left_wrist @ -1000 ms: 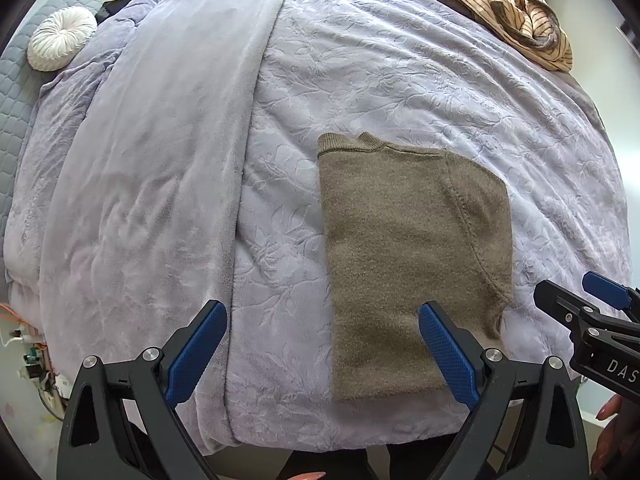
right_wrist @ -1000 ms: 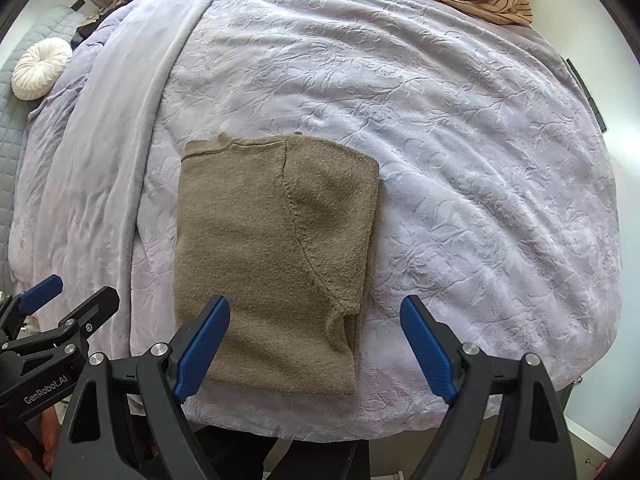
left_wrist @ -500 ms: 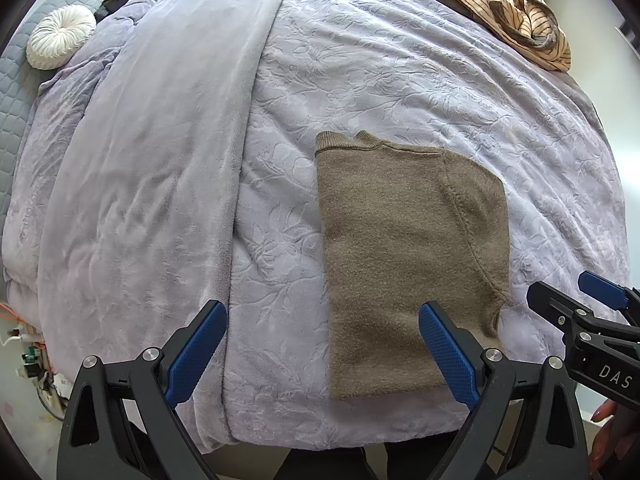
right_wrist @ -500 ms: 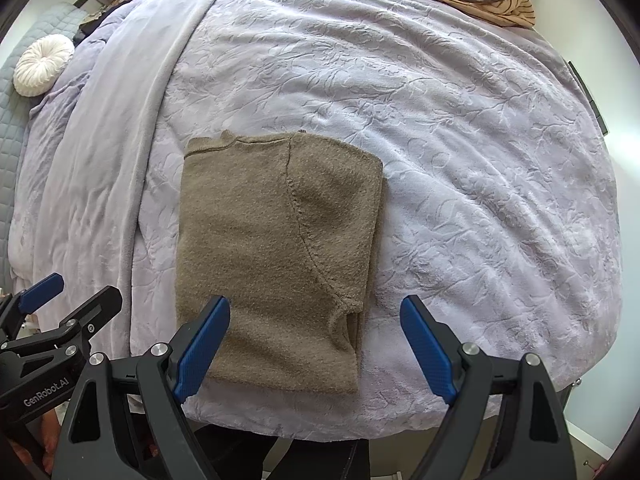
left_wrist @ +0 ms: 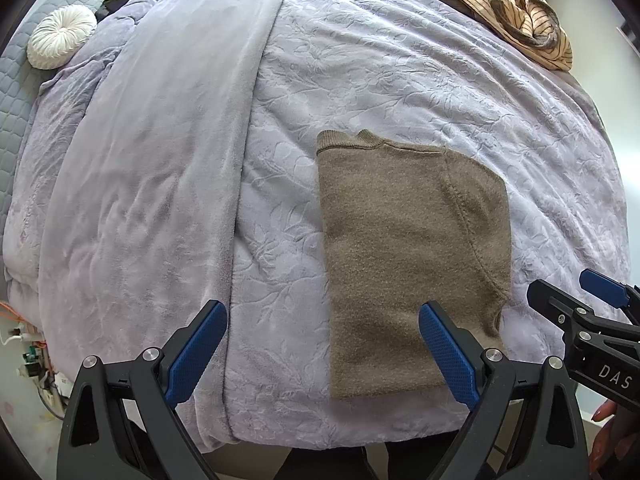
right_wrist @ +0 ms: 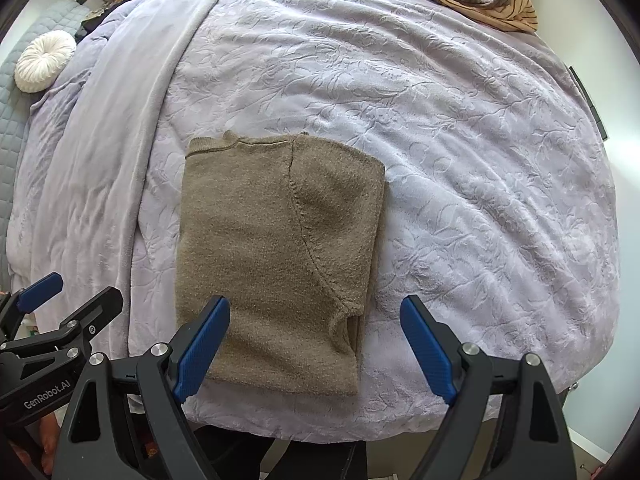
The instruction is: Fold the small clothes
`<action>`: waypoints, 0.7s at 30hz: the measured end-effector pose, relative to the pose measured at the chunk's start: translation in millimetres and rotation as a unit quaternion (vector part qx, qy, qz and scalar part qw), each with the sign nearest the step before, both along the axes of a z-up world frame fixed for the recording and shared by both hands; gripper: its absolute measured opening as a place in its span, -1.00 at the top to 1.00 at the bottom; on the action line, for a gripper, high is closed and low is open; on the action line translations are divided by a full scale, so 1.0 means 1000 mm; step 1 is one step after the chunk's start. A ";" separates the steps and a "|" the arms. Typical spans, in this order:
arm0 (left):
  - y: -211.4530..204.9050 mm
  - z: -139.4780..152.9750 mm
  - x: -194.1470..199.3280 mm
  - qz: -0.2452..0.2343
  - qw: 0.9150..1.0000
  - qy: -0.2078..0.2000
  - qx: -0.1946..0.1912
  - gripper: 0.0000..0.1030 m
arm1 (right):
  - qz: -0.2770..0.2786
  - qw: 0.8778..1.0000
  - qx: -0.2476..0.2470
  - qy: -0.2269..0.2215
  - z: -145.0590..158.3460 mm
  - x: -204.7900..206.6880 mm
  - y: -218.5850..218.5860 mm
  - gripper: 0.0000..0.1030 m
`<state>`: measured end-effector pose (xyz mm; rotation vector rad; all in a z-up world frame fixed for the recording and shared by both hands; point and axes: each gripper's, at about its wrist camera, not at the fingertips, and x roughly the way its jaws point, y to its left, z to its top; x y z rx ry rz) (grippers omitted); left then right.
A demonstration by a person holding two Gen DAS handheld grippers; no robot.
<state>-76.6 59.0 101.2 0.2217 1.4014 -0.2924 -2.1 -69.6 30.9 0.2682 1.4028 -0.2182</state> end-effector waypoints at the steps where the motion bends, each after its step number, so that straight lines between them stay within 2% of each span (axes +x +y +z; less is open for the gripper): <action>1: 0.000 0.000 0.000 0.000 1.000 -0.001 0.001 -0.89 | 0.000 1.000 0.000 0.000 0.000 0.000 0.000 -0.73; 21: -0.004 -0.002 -0.002 -0.004 1.000 0.003 0.000 -0.89 | 0.001 1.000 0.002 0.002 -0.003 0.000 0.003 -0.73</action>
